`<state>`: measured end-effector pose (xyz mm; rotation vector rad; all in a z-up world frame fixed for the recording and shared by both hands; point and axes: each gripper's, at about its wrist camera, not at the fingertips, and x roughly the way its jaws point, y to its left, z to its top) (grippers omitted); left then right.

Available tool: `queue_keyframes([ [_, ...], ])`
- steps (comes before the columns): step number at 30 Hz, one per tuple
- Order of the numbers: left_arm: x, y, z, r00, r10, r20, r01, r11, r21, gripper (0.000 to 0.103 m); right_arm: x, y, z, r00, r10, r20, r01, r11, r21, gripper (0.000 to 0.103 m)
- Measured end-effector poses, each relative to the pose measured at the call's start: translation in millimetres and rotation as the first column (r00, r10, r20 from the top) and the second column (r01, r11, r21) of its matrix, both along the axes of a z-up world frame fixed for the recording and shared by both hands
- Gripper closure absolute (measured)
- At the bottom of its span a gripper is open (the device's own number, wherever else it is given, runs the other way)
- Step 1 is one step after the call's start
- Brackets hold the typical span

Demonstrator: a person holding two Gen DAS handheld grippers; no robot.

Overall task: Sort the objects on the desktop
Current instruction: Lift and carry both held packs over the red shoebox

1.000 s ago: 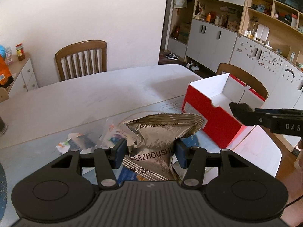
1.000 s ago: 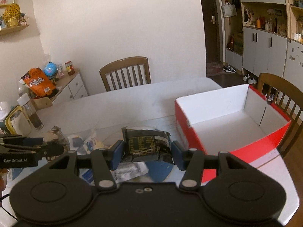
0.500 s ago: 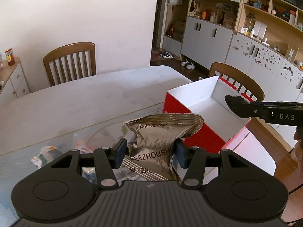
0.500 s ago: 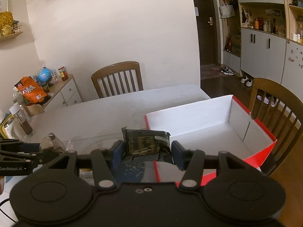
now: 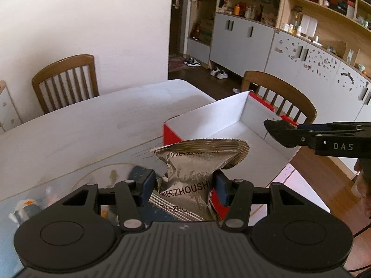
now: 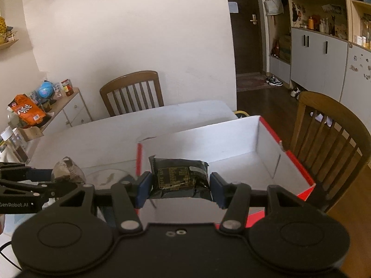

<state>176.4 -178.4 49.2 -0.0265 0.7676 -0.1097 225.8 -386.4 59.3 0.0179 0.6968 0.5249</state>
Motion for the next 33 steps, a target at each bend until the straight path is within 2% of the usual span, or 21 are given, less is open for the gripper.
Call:
queue_keyframes([
  [19, 72, -65, -28, 0.992, -0.101, -0.076, 0.104, 0.994, 0.030, 0.050, 57, -38, -30, 0.998, 0.001, -0.057, -0.003, 0.999, -0.047, 0.049],
  [33, 123, -90, -54, 0.978, -0.158, -0.140, 0.170, 0.982, 0.080, 0.050, 87, -39, -51, 0.992, 0.068, -0.103, -0.081, 0.989, -0.125, 0.049],
])
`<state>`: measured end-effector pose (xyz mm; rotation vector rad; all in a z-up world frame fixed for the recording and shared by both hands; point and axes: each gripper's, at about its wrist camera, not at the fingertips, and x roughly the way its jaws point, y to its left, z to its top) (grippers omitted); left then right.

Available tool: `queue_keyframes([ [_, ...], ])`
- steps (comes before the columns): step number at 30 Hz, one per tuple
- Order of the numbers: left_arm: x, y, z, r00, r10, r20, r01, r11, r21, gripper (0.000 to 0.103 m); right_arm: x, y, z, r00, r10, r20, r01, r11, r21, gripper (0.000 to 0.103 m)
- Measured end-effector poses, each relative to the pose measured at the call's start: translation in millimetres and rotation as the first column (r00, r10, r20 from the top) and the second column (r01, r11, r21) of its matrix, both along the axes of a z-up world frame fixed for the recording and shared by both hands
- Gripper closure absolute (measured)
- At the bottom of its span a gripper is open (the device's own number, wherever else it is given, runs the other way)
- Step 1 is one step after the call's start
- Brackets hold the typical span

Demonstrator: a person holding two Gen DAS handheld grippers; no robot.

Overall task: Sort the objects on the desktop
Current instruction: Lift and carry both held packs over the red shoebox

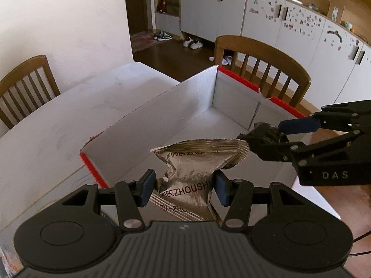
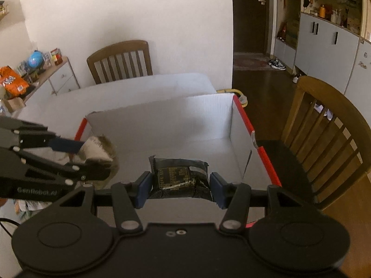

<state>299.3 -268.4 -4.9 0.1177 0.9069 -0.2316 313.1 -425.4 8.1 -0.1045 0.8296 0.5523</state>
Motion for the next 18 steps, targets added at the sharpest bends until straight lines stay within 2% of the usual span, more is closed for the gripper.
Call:
queue_keyframes([
  [8, 28, -7, -14, 0.999, -0.029, -0.040, 0.031, 0.998, 0.057, 0.050, 18, 3, -12, 0.999, 0.045, -0.028, -0.046, 0.997, -0.054, 0.049],
  [14, 46, -23, -32, 0.992, -0.090, -0.090, 0.100, 0.989, 0.111, 0.050, 31, 4, -27, 0.996, 0.066, -0.057, -0.072, 0.991, -0.111, 0.049],
  [18, 58, -28, -41, 0.987, -0.103, -0.127, 0.118, 0.986, 0.116, 0.050, 38, 8, -38, 0.993, 0.093, -0.078, -0.104, 0.983, -0.149, 0.049],
])
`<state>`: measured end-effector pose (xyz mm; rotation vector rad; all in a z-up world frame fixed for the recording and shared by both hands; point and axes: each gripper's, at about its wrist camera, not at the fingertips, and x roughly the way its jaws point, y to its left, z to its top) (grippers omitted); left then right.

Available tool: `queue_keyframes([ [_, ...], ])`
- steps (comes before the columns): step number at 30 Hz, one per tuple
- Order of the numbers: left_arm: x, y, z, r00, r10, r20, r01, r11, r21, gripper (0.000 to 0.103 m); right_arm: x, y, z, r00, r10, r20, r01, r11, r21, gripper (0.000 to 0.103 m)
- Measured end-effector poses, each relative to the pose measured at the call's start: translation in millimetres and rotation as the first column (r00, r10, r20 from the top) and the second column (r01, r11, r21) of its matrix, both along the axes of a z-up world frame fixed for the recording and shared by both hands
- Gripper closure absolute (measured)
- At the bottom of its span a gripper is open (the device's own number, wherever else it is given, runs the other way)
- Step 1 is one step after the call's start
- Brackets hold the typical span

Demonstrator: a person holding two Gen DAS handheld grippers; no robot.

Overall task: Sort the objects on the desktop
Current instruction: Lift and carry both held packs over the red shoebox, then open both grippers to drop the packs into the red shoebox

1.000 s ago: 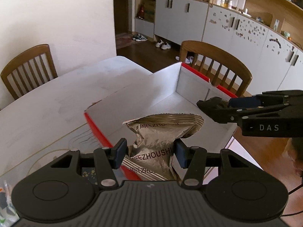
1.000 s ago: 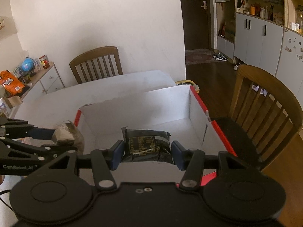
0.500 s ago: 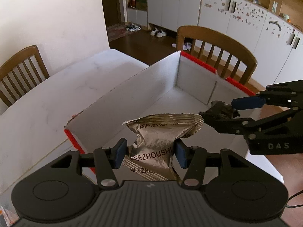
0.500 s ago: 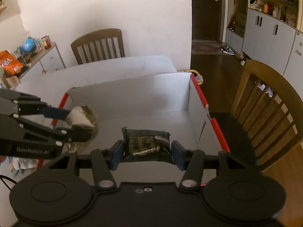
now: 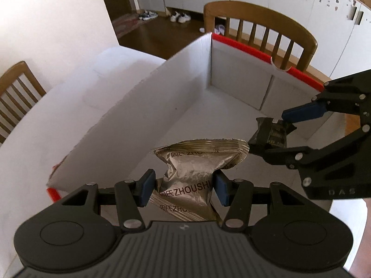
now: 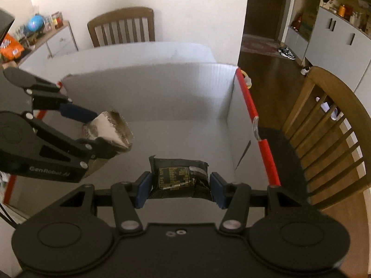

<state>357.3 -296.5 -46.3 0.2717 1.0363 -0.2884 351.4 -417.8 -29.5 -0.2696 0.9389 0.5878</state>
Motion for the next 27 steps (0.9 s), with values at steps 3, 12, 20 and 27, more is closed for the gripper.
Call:
queue_keyframes([
  [3, 9, -3, -7, 1.000, -0.002, -0.023, 0.002, 1.000, 0.018, 0.050, 4, 3, -5, 1.000, 0.011, -0.010, -0.011, 1.000, -0.021, 0.049],
  [12, 27, -8, -18, 0.997, -0.002, -0.079, 0.005, 0.999, 0.037, 0.050, 12, 10, -24, 0.997, 0.051, -0.049, -0.055, 0.994, -0.091, 0.049],
  [20, 26, -3, -19, 0.996, 0.017, -0.088, -0.016, 1.000, 0.018, 0.050, 17, 14, -35, 0.994, 0.068, -0.081, -0.078, 0.989, -0.128, 0.048],
  [27, 20, 4, -15, 0.996, 0.037, -0.082, -0.038, 0.999, -0.010, 0.050, 21, 15, -42, 0.994, 0.067, -0.091, -0.079, 0.986, -0.145, 0.046],
])
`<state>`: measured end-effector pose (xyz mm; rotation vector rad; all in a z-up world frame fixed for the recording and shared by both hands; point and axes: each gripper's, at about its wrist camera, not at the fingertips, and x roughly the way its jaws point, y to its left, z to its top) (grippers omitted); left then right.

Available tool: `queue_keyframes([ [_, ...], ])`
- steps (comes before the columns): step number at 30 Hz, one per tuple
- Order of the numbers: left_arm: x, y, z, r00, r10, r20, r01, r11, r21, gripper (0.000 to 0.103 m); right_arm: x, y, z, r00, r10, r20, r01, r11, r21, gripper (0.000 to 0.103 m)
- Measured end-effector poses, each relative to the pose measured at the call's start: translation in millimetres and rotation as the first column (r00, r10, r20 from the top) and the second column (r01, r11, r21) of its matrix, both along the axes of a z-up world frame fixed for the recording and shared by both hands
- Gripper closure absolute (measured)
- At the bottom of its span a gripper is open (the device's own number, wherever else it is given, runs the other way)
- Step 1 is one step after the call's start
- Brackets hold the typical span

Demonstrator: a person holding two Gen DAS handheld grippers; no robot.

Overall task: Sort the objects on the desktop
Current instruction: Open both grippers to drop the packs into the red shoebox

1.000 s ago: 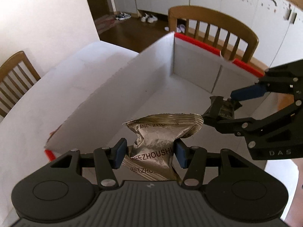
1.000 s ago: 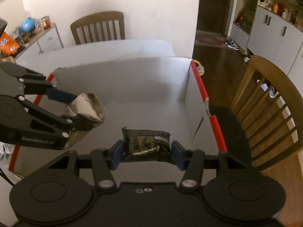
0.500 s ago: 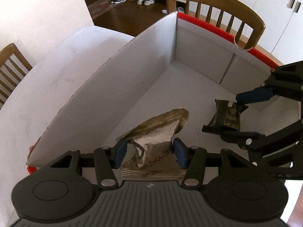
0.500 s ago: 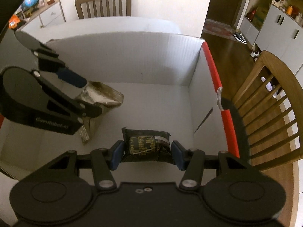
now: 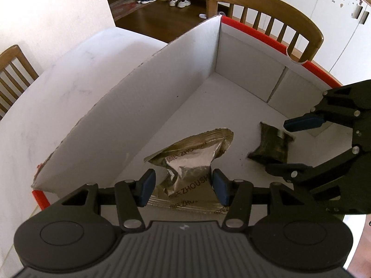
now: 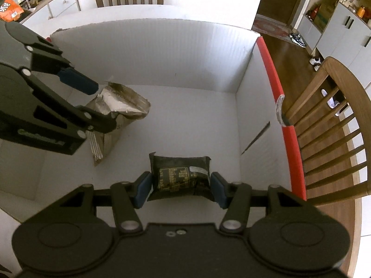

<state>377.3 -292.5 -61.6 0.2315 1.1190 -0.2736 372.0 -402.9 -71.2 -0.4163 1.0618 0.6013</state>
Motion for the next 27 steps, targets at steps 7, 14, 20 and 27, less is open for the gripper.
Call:
queue_keyframes([
  [7, -7, 5, 13, 0.999, 0.020, 0.033, -0.019, 0.999, -0.030, 0.050, -4, 2, 6, 1.000, 0.004, 0.013, -0.004, 1.000, 0.027, 0.030],
  [14, -15, 11, 24, 0.998, 0.038, 0.052, -0.036, 0.998, -0.049, 0.050, -11, 3, 19, 0.999, 0.015, 0.032, -0.016, 0.998, 0.060, 0.029],
  [20, -24, 13, 34, 0.996, 0.058, 0.070, -0.052, 0.995, -0.082, 0.049, -21, 2, 33, 0.999, 0.009, 0.048, -0.014, 0.995, 0.097, 0.029],
  [27, -38, 14, 51, 0.992, 0.078, 0.104, -0.065, 0.990, -0.127, 0.046, -35, -6, 55, 0.997, 0.005, 0.077, -0.017, 0.987, 0.158, 0.026],
])
